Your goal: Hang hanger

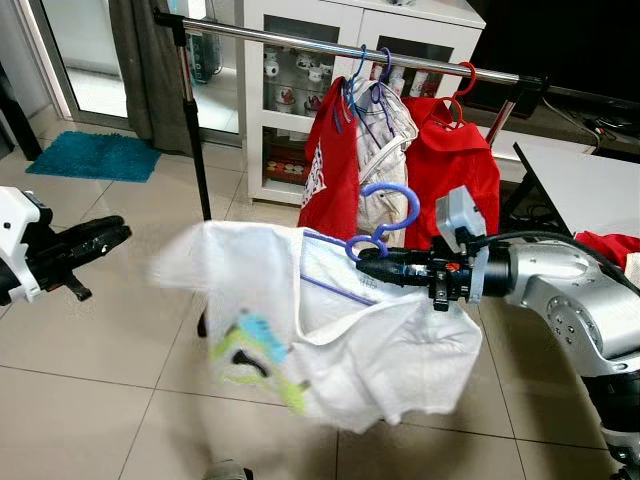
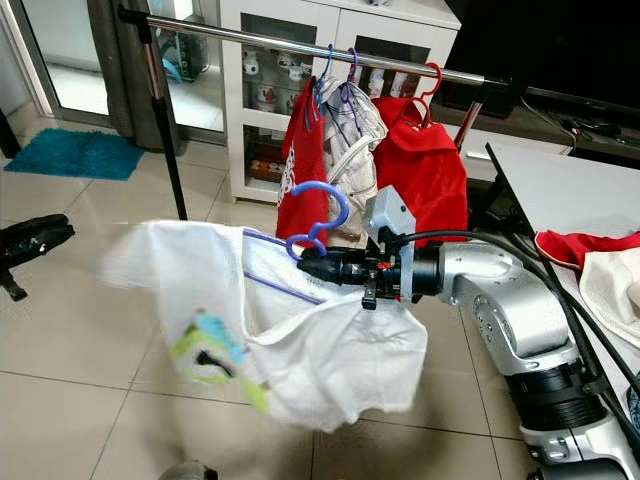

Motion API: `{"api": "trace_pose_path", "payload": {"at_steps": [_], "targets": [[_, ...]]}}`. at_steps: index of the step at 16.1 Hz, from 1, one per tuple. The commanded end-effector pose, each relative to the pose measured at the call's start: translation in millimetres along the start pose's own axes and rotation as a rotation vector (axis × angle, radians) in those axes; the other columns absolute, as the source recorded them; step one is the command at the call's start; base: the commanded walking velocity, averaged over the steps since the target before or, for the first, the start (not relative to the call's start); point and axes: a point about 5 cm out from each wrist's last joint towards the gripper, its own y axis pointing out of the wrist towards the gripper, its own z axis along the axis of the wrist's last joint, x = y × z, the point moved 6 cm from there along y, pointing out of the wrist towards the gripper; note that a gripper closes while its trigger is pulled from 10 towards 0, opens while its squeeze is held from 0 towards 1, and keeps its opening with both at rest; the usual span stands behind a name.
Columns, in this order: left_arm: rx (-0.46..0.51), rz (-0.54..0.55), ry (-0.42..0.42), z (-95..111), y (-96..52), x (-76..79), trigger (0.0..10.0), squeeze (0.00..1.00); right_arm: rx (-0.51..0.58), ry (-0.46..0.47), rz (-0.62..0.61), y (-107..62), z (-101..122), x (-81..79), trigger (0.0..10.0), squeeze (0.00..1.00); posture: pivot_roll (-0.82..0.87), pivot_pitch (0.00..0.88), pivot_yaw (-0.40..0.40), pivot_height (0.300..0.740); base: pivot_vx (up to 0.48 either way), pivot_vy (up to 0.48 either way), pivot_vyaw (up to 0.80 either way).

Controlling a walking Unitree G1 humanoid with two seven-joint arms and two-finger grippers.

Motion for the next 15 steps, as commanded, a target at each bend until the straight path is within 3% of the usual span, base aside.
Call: {"api": "trace_pose_path", "payload": {"at_steps": [1, 5, 6, 7, 9, 11, 12, 13, 14, 15], "targets": [[0.02, 0.038, 0.01, 4.3, -2.3, -5.8, 10.0, 1.0, -0.015, -0.014, -0.039, -4.7, 1.7, 6.8, 10.0, 0.0, -0.06, 0.0, -0.101, 0.74, 0.0, 0.0, 0.0], [0.062, 0.137, -0.017, 9.4, 8.7, -4.9, 10.0, 1.0, 0.012, -0.005, -0.193, -1.0, -8.9, 17.7, 10.0, 0.0, -0.06, 0.0, -0.106, 0.74, 0.0, 0.0, 0.0], [0.116, 0.124, -0.052, 15.3, 25.2, 18.1, 10.0, 0.85, 0.009, 0.036, -0.296, 1.6, -21.8, 23.1, 10.0, 0.0, -0.05, 0.0, -0.108, 0.74, 0.0, 0.0, 0.0], [0.177, 0.07, -0.063, 22.6, 44.4, 57.4, 10.0, 0.0, -0.003, 0.095, -0.387, 5.2, -38.3, 23.4, 10.0, 0.0, -0.06, 0.0, -0.1, 0.74, 0.0, 0.0, 0.0], [0.12, 0.105, -0.105, 9.0, 65.4, 80.5, 10.0, 0.0, 0.033, 0.179, -0.53, 4.9, -51.5, 27.5, 10.0, 0.0, -0.05, 0.0, -0.103, 0.74, 0.0, 0.0, 0.0], [0.098, 0.154, -0.12, -0.9, 76.2, 92.5, 10.0, 0.0, 0.056, 0.238, -0.595, 6.2, -62.4, 22.6, 10.0, 0.0, -0.06, 0.0, -0.102, 0.74, 0.0, 0.0, 0.0], [0.093, 0.208, -0.15, -7.2, 82.2, 99.5, 10.0, 0.0, 0.05, 0.224, -0.726, 2.8, -72.4, 25.1, 10.0, 0.0, -0.07, 0.0, -0.098, 0.74, 0.0, 0.0, 0.0], [0.093, 0.208, -0.15, -7.2, 82.2, 99.5, 10.0, 0.0, 0.05, 0.224, -0.726, 2.8, -72.4, 25.1, 10.0, 0.0, -0.07, 0.0, -0.098, 0.74, 0.0, 0.0, 0.0], [0.09, 0.256, -0.199, -7.3, 85.8, 108.6, 10.0, 0.0, 0.026, 0.199, -0.842, 0.2, -81.8, 26.9, 10.0, 0.0, -0.07, 0.0, -0.073, 0.74, 0.0, 0.0, 0.0], [0.099, 0.263, -0.213, -2.8, 88.3, 114.6, 10.0, 0.0, 0.028, 0.219, -0.874, 0.3, -85.0, 27.2, 10.0, 0.0, -0.07, 0.0, -0.075, 0.74, 0.0, 0.0, 0.0]]}}
